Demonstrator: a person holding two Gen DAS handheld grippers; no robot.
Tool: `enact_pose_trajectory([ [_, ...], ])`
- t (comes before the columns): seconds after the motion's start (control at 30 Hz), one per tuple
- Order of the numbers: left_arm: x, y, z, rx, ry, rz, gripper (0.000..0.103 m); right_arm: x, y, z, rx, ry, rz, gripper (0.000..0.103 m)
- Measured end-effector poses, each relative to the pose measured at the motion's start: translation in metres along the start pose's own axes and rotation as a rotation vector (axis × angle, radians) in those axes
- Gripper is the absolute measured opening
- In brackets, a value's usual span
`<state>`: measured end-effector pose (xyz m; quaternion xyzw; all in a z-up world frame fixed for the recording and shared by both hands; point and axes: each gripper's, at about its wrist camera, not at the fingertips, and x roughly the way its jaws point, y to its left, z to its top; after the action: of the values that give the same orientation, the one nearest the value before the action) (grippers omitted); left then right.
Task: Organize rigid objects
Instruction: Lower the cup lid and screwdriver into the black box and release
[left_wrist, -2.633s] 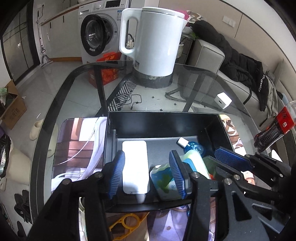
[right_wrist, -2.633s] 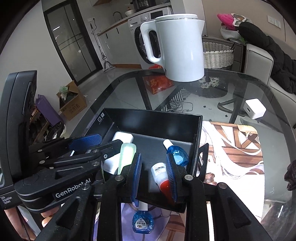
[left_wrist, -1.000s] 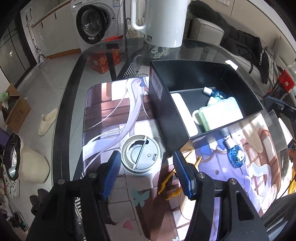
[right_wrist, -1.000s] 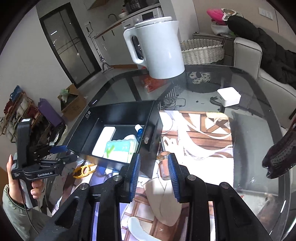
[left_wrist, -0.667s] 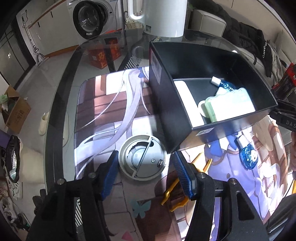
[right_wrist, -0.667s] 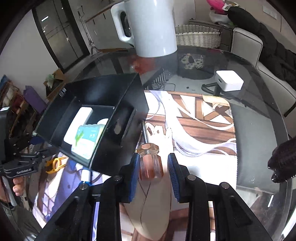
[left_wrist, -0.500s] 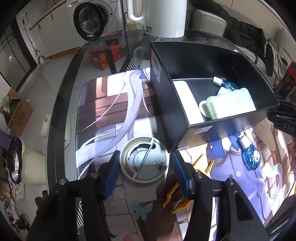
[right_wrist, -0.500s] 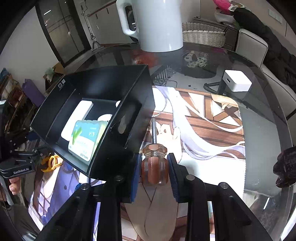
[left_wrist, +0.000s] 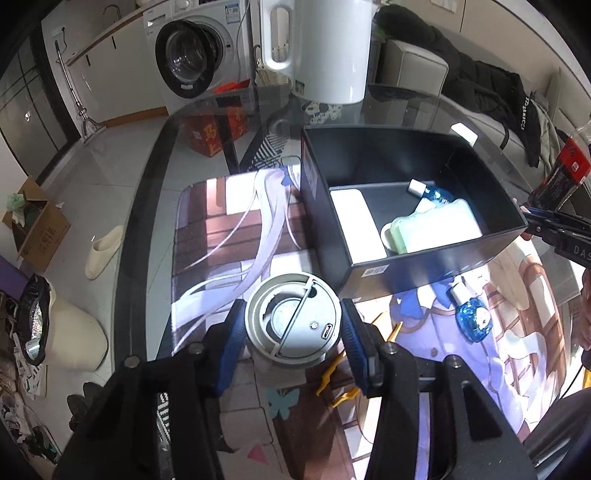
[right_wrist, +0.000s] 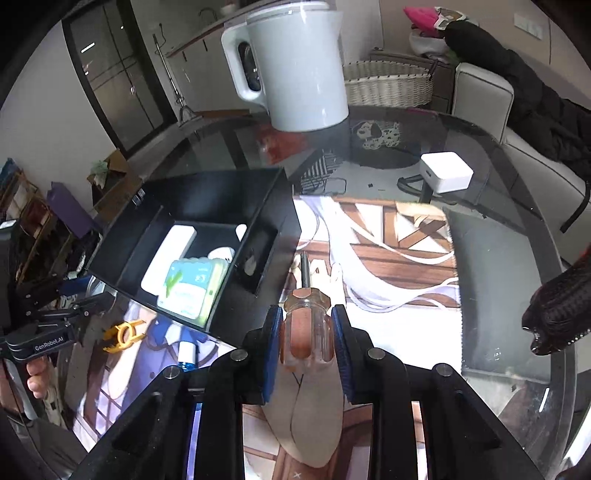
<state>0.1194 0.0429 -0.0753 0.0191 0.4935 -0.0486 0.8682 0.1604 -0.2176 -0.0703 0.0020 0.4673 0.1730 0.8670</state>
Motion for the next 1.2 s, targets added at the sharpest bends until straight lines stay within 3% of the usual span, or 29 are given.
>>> enact_pose_trajectory([
  [0.27, -0.054, 0.004, 0.004, -0.024, -0.163, -0.013, 0.048, -0.049, 0.026, 0.003, -0.069, -0.16, -0.018, 0.027],
  [0.43, -0.087, -0.004, 0.005, -0.039, -0.342, -0.025, 0.048, -0.082, 0.057, 0.001, -0.165, -0.323, -0.005, 0.027],
  [0.6, -0.108, -0.014, 0.004, -0.052, -0.48, -0.025, 0.048, -0.111, 0.078, -0.005, -0.207, -0.49, 0.061, 0.027],
  [0.77, -0.12, -0.021, 0.005, -0.053, -0.598, -0.021, 0.048, -0.122, 0.09, -0.002, -0.189, -0.574, 0.087, 0.027],
  [0.9, -0.126, -0.023, 0.011, -0.059, -0.635, -0.04, 0.049, -0.125, 0.098, 0.001, -0.188, -0.602, 0.083, 0.027],
  [1.2, -0.118, -0.026, 0.024, -0.075, -0.637, -0.042, 0.049, -0.119, 0.099, 0.01, -0.17, -0.606, 0.076, 0.027],
])
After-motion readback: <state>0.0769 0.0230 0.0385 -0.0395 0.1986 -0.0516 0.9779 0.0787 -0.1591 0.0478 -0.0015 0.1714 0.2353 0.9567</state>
